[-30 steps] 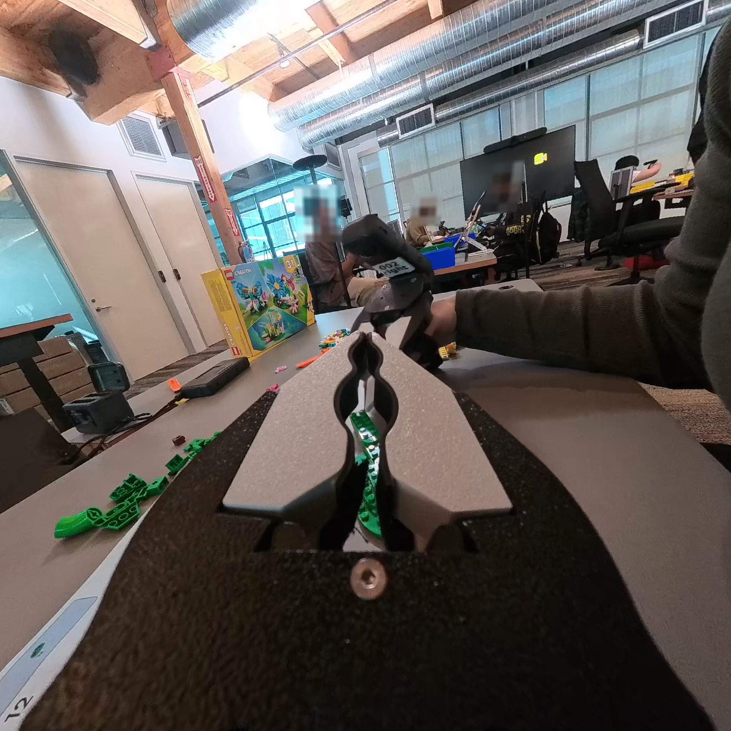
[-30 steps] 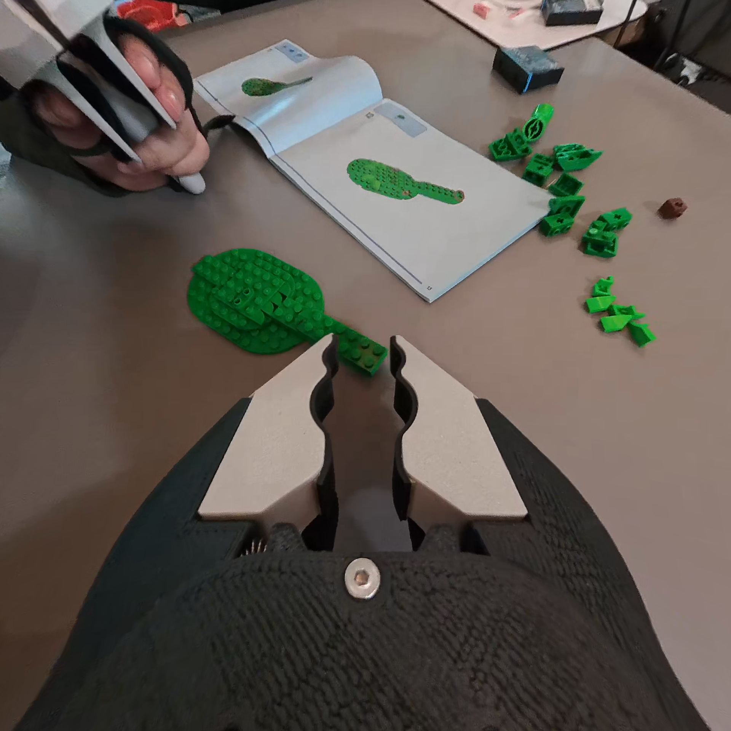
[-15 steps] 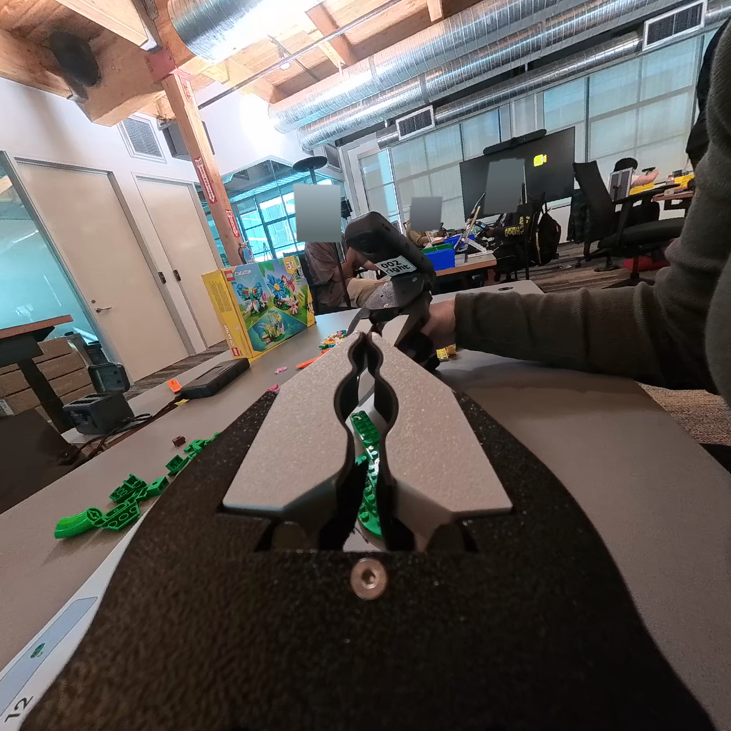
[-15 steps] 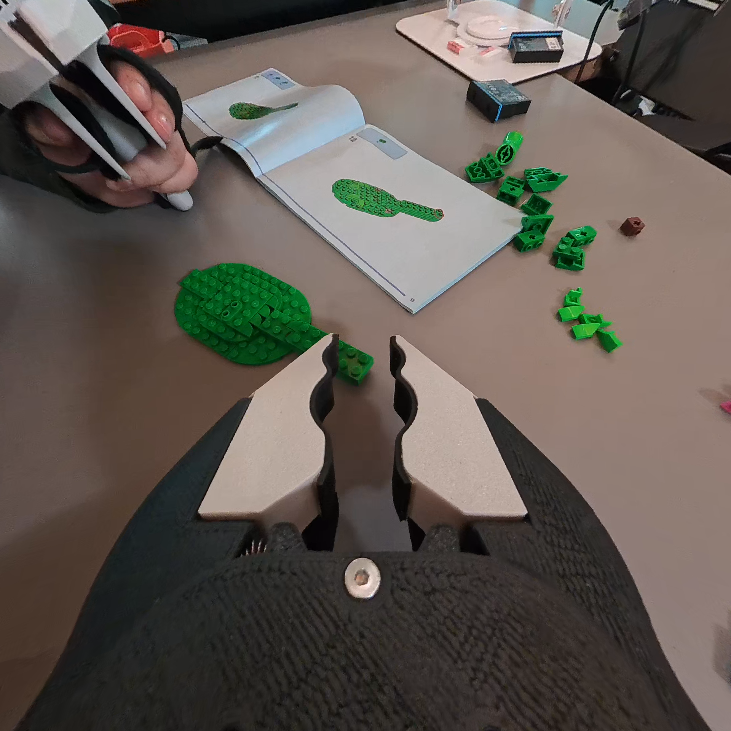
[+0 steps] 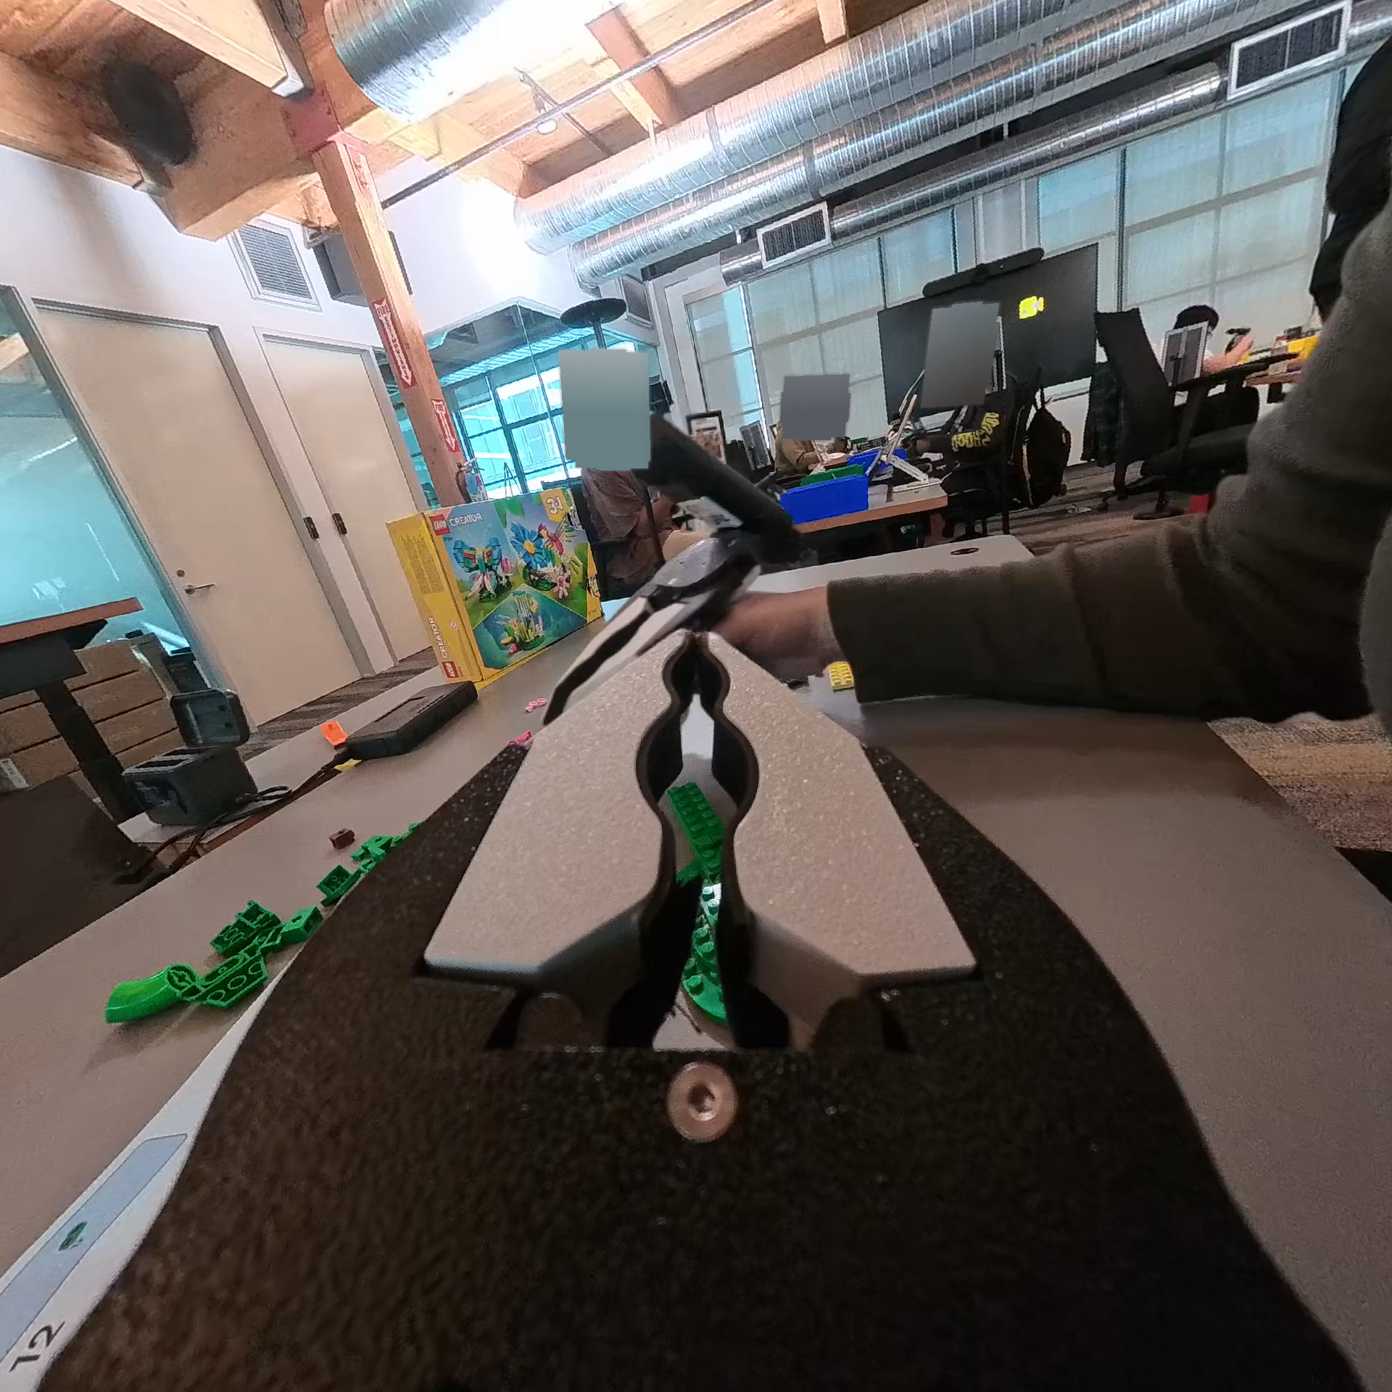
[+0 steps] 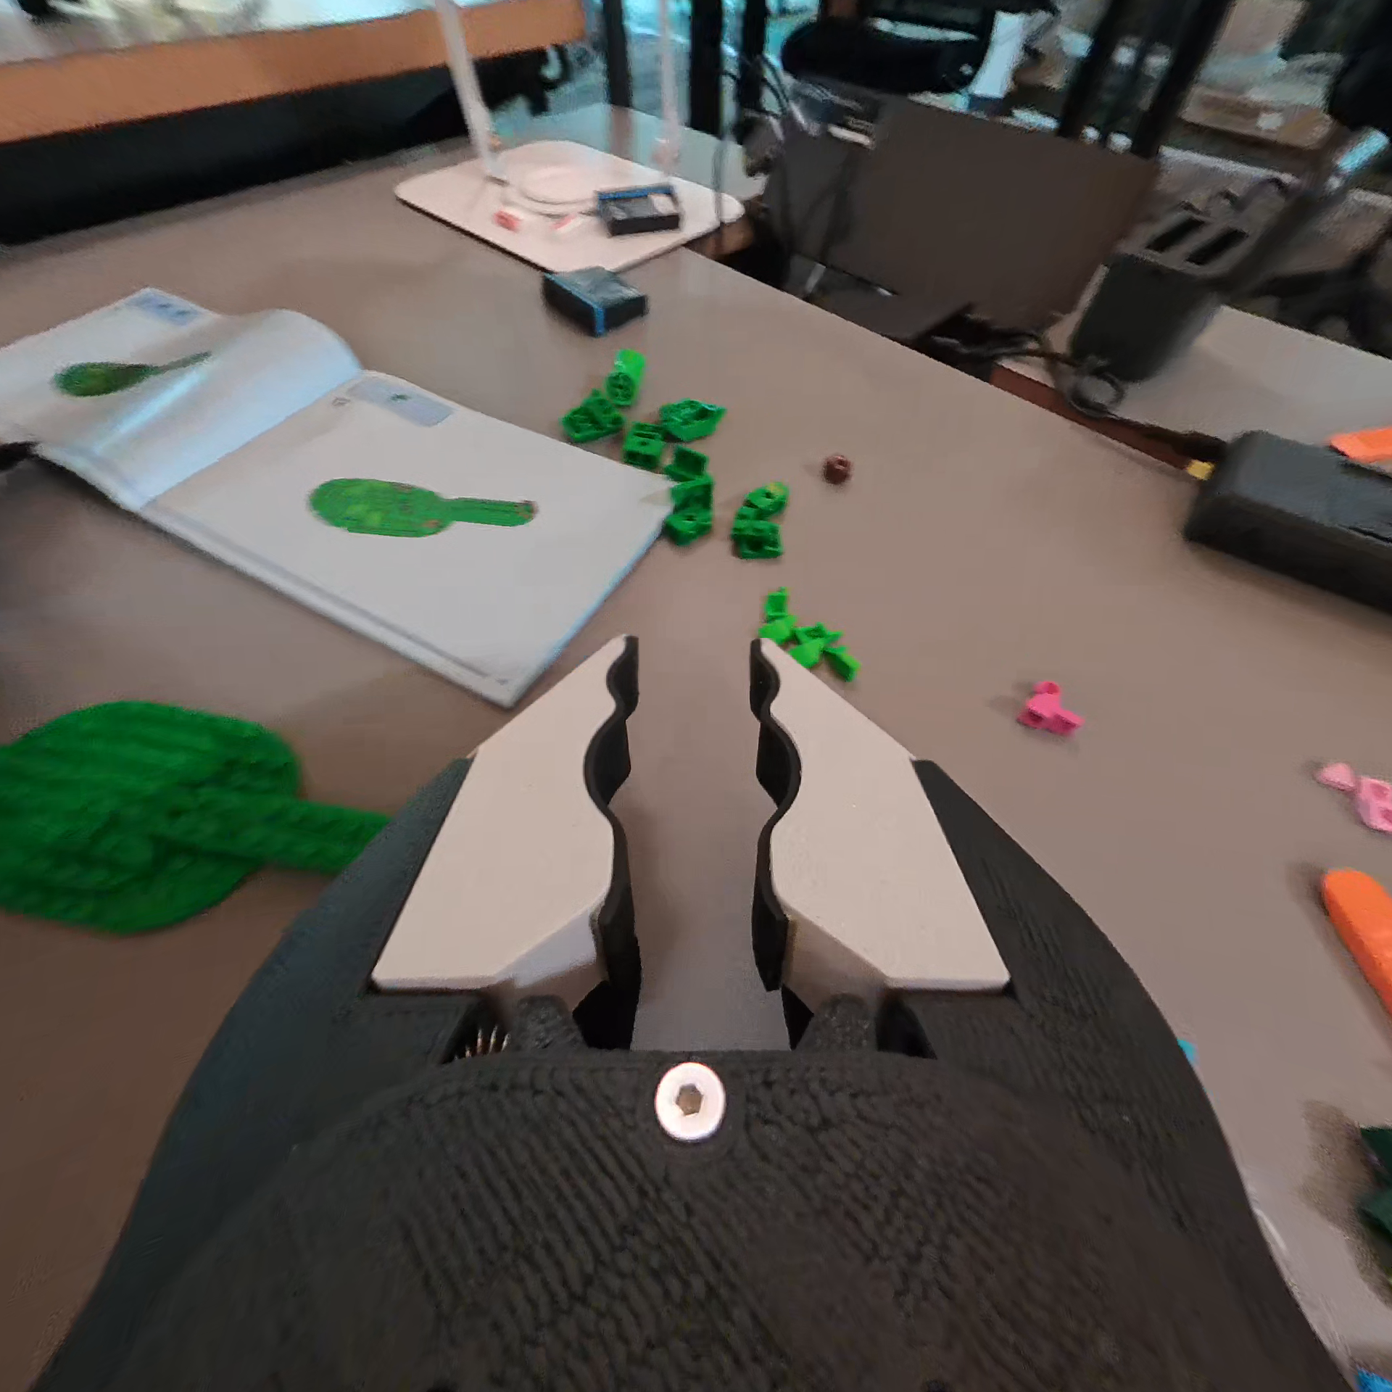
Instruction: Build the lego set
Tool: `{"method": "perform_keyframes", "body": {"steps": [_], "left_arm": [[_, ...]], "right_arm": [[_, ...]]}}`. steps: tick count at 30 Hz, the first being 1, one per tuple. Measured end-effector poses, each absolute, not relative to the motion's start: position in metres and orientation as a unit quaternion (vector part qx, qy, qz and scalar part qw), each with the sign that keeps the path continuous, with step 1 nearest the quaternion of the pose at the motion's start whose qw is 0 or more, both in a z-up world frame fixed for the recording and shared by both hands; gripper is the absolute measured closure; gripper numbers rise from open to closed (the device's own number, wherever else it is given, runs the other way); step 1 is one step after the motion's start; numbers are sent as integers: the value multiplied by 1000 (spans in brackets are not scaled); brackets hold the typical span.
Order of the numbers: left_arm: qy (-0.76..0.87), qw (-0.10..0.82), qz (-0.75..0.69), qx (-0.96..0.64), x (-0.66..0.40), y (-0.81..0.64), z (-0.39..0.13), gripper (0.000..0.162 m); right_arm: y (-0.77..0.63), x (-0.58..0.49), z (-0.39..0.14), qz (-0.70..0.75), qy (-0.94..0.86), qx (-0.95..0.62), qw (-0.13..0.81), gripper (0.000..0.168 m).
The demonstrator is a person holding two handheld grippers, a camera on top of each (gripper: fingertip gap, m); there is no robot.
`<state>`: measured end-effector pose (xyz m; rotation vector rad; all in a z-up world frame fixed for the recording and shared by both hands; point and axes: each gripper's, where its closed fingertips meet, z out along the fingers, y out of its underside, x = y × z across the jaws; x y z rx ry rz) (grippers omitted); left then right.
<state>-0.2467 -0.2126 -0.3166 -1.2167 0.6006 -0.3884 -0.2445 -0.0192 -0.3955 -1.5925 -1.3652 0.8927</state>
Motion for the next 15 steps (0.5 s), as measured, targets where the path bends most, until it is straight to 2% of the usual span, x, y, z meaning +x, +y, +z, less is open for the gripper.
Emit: {"method": "perform_keyframes", "body": {"steps": [5,11,15], "left_arm": [[275,762,-178,-558,-247,-213,-316,162],[271,764,-180,-557,-249,-213,-315,162],[267,766,-179,-557,-250,-213,-315,162]], "right_arm": [[16,-255,-420,267,-564,-671,400,142],[19,-268,-423,341,-563,-678,328,144],[34,-262,-418,343,-549,-679,346,147]]}}
